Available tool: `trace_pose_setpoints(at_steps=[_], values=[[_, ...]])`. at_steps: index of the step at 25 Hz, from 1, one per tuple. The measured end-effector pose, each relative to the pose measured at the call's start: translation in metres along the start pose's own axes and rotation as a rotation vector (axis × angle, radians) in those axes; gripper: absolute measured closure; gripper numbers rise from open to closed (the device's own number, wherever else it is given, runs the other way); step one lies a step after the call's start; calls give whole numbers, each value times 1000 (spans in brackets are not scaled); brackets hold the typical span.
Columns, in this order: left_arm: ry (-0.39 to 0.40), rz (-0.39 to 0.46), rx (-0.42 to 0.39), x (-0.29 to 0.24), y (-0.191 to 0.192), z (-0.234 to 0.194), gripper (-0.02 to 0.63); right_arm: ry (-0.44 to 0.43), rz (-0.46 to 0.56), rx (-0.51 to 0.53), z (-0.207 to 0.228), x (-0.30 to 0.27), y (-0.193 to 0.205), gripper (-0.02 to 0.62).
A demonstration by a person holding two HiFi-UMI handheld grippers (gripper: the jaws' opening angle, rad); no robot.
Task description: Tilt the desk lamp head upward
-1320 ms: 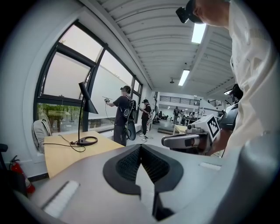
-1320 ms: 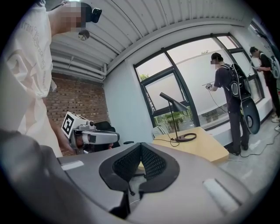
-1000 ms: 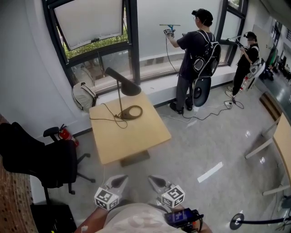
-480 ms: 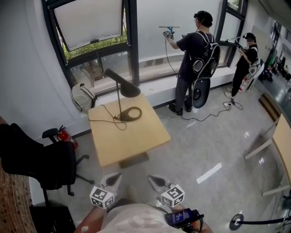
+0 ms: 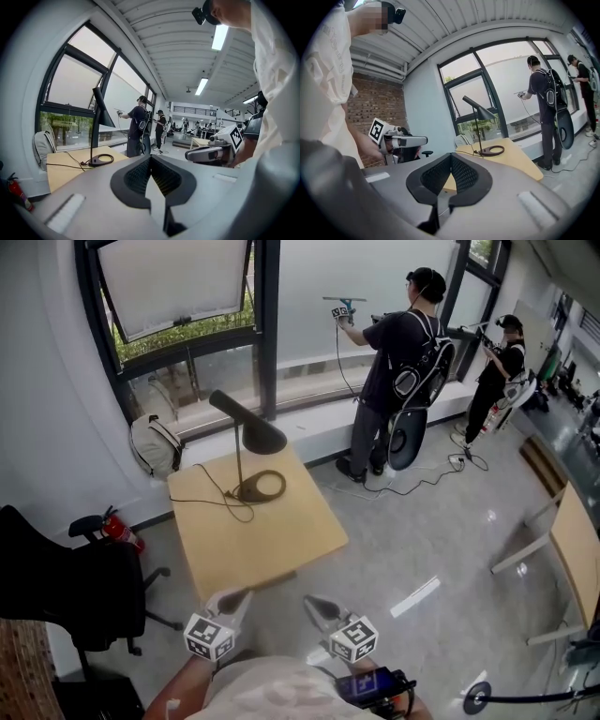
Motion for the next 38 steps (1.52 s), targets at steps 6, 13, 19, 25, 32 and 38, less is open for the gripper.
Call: trace_pose_setpoints(at_steps=[6,13,19,25,32,38], values=[[19,11,8,-21,-5,-53,604,31,-9,24,18,-51,-4,583],[19,15,2,-23,-12,-95,604,54,-35,49,27,-88,-8,583],[-8,20,5,-21,-16,-127,604,46,-62,73,33,-117,-12,583],[-50,46,-11,-35,-25,-146,604,-7,-65,96,58,-152,-18,583],[-115,34,-40,-61,-46,-166,604,-74,-67,94,96,-192,-33,583],[-164,9,-83,-97,-53,-179,604,-153,-55,108,131,-229,-53,583]])
Point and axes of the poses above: the fingertips, and each gripper's own axes: x backward along the fingers, z to its right, y out of its underside, the point moved 3 cm from there along x, backward along the fingers, and after that the axes turned 15 degrees about z, right-handed, at the moved point
